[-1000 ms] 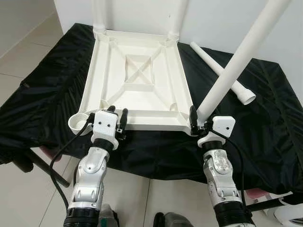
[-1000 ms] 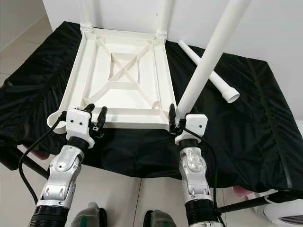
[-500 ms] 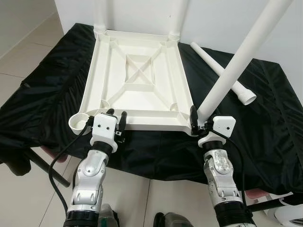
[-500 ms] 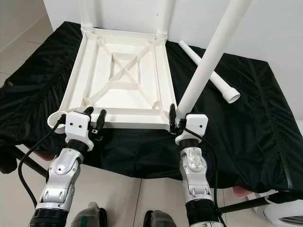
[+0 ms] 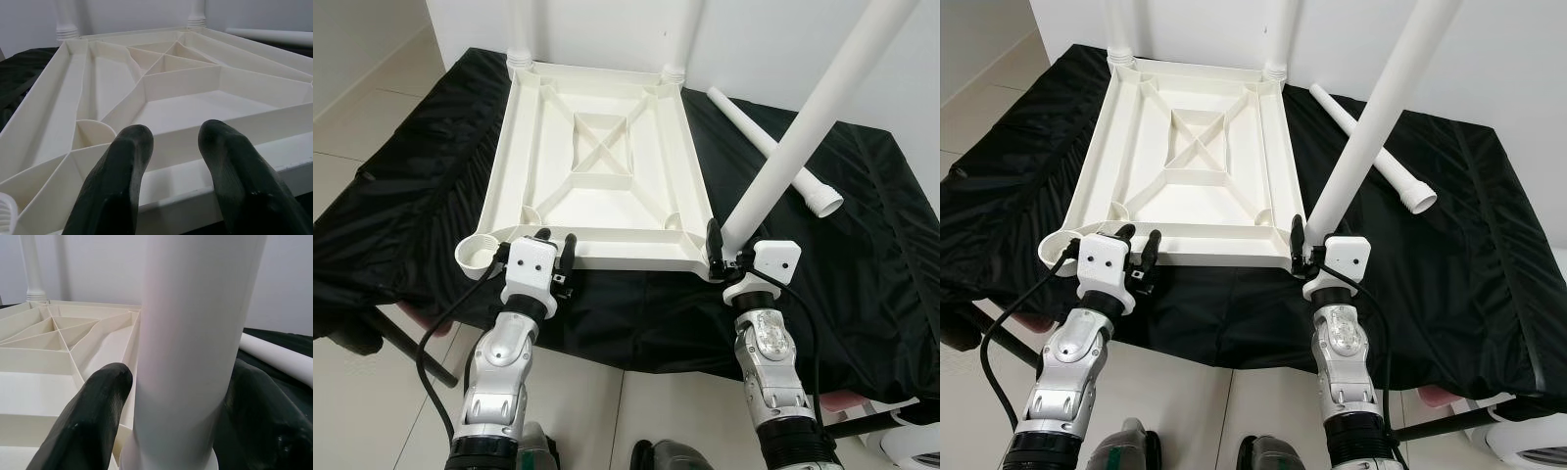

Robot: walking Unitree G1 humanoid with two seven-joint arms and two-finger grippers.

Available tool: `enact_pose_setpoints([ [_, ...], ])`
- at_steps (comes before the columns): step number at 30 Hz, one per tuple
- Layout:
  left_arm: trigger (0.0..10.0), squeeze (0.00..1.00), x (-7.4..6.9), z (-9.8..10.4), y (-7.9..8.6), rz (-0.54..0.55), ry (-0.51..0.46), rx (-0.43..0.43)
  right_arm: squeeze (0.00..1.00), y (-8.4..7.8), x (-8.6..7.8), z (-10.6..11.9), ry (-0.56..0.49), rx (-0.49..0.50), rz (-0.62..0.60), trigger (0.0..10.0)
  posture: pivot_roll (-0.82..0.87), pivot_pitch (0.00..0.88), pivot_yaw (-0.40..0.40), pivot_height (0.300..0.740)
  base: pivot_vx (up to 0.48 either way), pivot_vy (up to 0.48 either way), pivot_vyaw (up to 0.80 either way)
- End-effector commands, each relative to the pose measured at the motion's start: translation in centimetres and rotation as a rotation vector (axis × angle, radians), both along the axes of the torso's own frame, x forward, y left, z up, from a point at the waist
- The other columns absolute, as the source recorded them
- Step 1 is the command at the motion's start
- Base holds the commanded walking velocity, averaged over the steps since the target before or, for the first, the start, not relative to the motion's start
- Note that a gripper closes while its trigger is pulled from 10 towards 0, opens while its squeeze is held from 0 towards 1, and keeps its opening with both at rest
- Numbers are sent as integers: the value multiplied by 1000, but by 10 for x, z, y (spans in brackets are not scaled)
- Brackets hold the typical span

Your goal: Building children table

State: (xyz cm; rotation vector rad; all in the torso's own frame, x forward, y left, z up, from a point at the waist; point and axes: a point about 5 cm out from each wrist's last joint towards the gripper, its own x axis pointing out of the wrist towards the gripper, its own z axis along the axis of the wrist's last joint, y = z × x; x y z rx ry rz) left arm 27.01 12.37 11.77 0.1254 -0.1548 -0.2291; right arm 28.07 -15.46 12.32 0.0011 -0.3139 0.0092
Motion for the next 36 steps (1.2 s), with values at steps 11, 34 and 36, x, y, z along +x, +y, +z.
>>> enact_pose_setpoints([
  [11,10000,0,1,-2,2,115,-5,-16,0,-5,-3,-4,17,-7,-15,10000,34,44,-69,740,0,0,0],
  [34,10000,0,2,1,2,111,-14,-15,0,-6,-3,-3,15,-10,-23,10000,32,49,-64,740,0,0,0],
  [36,10000,0,2,1,2,110,-15,-15,0,-6,-3,-3,15,-10,-23,10000,32,49,-64,740,0,0,0],
])
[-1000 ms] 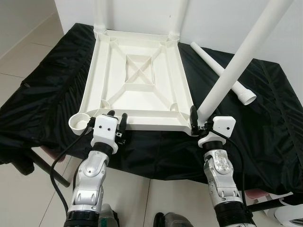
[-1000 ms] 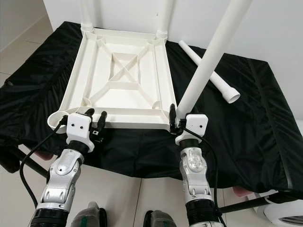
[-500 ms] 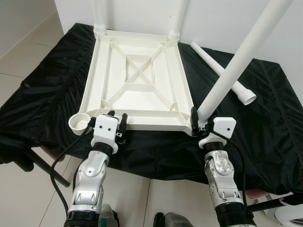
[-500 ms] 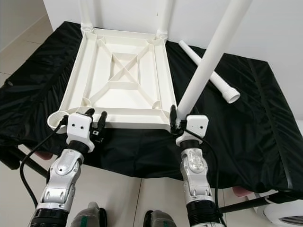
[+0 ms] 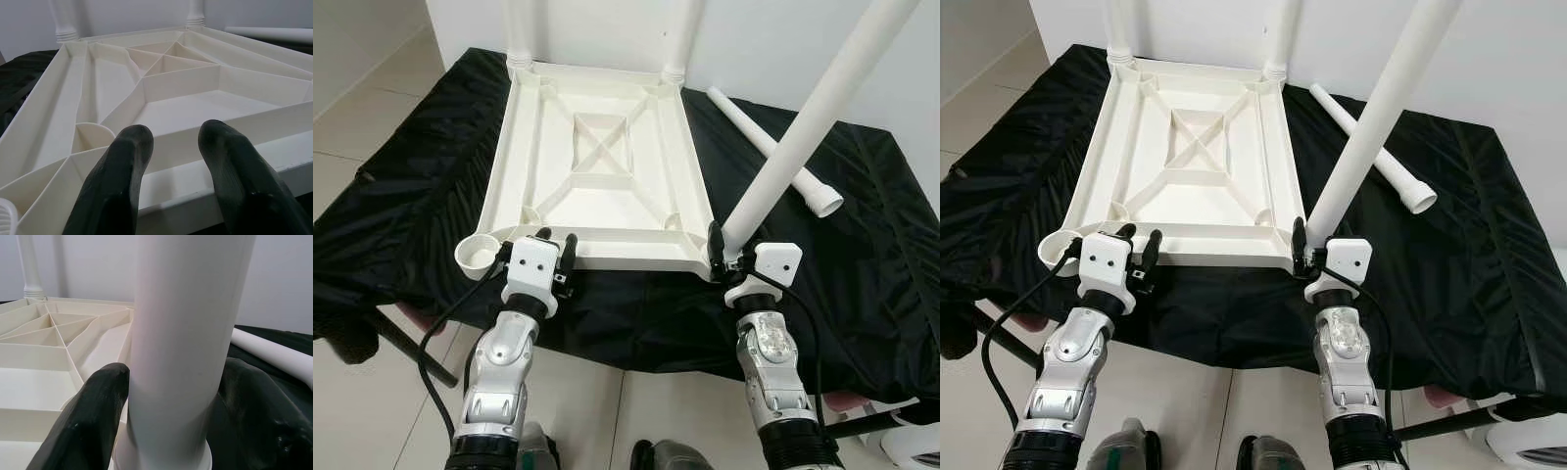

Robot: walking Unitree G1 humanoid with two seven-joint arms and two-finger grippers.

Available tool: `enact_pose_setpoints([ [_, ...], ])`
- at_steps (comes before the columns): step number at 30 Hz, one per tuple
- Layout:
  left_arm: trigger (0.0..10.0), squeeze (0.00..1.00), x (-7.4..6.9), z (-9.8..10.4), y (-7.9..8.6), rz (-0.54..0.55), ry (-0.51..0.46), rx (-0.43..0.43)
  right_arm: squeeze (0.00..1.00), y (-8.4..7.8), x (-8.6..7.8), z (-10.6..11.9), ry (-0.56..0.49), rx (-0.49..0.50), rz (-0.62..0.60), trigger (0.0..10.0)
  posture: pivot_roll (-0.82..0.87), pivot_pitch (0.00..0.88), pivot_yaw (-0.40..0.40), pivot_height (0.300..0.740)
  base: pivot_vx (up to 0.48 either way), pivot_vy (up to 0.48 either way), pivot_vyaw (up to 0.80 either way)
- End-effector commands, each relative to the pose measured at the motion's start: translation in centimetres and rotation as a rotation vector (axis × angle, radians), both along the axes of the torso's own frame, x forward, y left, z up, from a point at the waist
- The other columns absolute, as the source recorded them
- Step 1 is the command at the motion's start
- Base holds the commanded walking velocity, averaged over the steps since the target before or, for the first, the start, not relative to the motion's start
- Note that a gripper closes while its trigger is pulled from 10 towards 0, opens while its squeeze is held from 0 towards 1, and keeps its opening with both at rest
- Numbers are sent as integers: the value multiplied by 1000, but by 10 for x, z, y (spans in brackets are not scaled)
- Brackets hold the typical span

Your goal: Building children table

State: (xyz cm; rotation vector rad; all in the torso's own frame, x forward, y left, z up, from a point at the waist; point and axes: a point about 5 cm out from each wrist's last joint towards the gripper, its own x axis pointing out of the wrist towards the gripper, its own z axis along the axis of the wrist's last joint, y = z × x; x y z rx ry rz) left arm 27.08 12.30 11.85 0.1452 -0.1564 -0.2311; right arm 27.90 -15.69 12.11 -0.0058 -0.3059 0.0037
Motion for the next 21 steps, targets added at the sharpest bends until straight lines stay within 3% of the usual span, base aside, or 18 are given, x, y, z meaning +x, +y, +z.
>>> enact_pose_setpoints([
  [1,10000,0,2,0,2,109,-12,-33,0,-4,-2,-1,7,-3,-18,10000,32,49,-64,740,0,0,0],
  [21,10000,0,6,3,1,109,-23,-29,0,-6,0,-2,14,-8,-24,10000,33,42,-67,740,0,0,0],
])
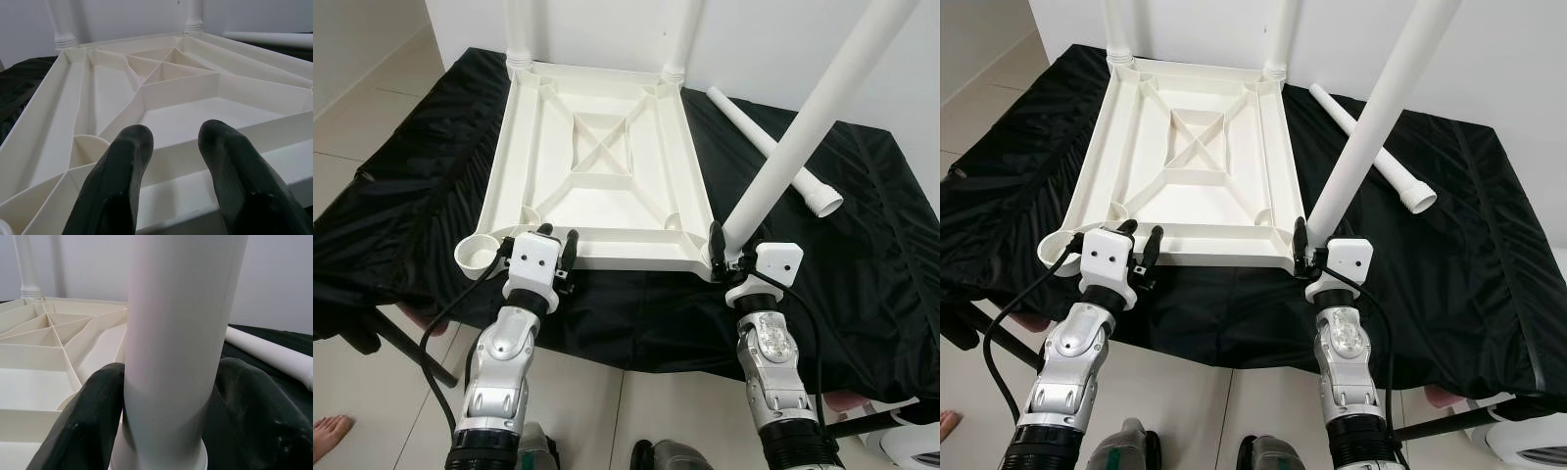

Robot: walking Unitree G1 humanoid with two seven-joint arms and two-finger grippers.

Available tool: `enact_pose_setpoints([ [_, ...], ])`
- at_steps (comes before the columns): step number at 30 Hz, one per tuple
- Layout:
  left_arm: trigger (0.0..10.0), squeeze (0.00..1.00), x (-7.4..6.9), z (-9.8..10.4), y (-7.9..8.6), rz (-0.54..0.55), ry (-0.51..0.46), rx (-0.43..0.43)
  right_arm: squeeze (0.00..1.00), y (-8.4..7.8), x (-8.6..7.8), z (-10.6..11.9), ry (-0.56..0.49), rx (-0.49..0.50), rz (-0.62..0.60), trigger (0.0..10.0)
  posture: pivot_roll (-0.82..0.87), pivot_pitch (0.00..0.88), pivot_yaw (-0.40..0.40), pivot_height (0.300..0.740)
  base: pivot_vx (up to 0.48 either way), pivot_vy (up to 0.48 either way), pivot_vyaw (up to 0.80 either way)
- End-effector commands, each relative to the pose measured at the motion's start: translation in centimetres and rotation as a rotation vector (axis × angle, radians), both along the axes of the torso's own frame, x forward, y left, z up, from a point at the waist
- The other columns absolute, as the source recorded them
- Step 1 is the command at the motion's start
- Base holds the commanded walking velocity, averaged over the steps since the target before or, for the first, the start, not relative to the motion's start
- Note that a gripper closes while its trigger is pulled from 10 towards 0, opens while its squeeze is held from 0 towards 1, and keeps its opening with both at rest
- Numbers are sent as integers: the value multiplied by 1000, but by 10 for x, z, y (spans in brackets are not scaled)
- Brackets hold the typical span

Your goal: Building children table

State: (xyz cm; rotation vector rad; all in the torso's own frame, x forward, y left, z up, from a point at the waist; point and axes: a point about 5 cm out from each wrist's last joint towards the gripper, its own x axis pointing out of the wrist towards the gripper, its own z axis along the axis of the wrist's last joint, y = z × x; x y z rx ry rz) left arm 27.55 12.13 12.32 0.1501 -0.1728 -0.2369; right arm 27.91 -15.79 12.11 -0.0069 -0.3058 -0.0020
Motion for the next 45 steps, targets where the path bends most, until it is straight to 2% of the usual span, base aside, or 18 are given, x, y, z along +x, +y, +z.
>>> enact_pose_setpoints([
  [1,10000,0,2,-2,3,118,-7,-33,0,-5,1,-2,14,-8,-19,10000,35,38,-69,740,0,0,0],
  [45,10000,0,2,-2,4,113,-12,-27,0,-7,1,-4,17,-36,1,10000,39,23,-75,740,0,0,0],
])
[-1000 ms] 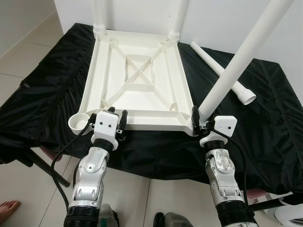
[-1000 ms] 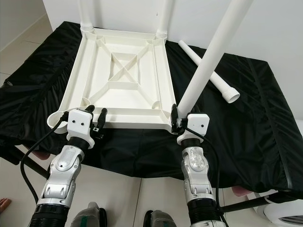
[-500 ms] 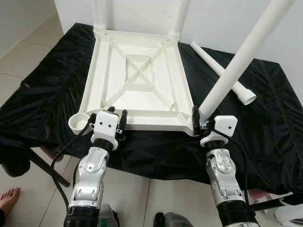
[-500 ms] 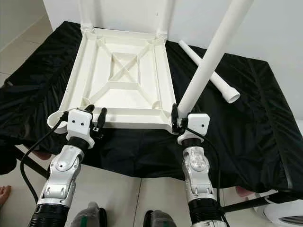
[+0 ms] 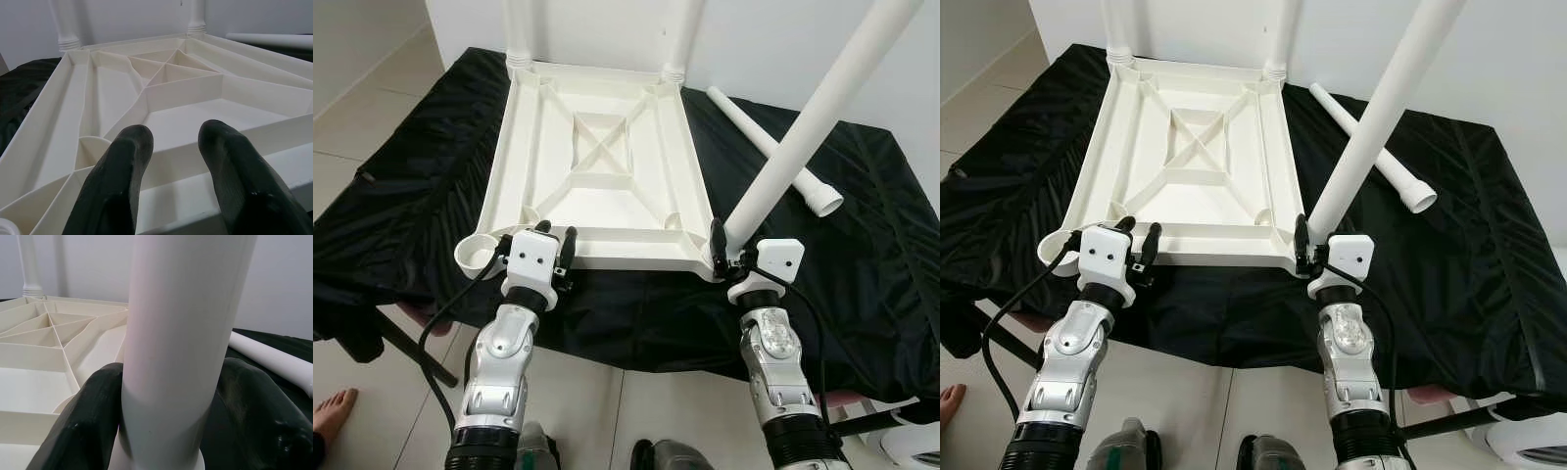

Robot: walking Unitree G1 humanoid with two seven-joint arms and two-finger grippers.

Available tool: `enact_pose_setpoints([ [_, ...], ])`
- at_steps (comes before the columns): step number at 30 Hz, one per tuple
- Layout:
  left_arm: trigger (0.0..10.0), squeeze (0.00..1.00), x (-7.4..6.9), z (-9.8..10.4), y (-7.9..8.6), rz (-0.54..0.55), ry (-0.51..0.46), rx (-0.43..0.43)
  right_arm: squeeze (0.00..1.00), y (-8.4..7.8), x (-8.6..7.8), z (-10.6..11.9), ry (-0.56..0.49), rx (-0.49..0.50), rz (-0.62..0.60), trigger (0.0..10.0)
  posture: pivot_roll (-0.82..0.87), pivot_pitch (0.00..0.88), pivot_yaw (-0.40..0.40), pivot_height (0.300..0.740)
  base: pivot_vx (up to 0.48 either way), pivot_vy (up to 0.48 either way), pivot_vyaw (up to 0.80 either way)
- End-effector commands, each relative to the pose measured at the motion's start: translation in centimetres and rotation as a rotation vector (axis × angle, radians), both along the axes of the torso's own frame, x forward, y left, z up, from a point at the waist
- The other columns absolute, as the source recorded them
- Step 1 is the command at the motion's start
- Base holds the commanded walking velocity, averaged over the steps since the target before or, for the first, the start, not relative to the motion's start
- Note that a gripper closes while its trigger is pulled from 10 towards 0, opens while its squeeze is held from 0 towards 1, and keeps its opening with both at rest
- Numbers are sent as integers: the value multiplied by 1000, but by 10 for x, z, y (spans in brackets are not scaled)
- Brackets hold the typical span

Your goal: Building children table

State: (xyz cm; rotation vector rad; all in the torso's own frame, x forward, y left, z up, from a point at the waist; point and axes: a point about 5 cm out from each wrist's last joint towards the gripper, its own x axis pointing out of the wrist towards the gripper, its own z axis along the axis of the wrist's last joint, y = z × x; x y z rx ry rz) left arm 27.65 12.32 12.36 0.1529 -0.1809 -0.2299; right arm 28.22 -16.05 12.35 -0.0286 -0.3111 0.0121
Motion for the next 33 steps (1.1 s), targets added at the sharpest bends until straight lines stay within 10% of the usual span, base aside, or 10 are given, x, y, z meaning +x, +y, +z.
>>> enact_pose_setpoints([
  [1,10000,0,1,-3,2,106,-3,-29,0,-4,-2,-6,22,-12,-10,10000,39,23,-75,740,0,0,0],
  [33,10000,0,0,-3,2,99,-1,-20,0,-3,-2,-7,22,-15,-6,10000,46,26,-74,740,0,0,0],
])
